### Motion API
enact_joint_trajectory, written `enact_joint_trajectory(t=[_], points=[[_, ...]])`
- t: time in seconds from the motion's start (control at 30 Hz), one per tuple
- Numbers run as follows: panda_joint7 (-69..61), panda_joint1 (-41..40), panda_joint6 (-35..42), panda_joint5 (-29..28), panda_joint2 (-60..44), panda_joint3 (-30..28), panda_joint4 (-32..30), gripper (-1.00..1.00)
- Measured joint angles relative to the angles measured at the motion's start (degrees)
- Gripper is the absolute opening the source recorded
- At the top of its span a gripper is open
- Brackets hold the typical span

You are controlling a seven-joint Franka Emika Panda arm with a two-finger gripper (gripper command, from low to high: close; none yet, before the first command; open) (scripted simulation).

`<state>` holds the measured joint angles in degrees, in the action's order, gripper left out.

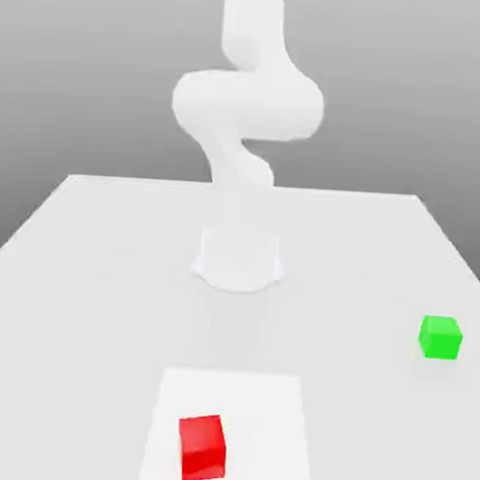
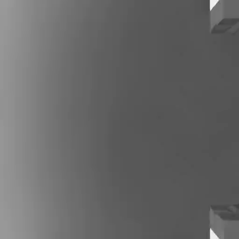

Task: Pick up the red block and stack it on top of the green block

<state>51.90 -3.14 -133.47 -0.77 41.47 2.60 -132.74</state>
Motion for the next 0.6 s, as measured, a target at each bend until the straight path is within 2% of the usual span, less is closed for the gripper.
enact_joint_trajectory(t=[0.33,0.6], points=[[25.6,-10.9,-6.8,-4.6,-17.7,9.2,-3.9,0.0],[46.3,-16.1,-12.0,-9.2,-31.8,13.0,-6.8,0.0]])
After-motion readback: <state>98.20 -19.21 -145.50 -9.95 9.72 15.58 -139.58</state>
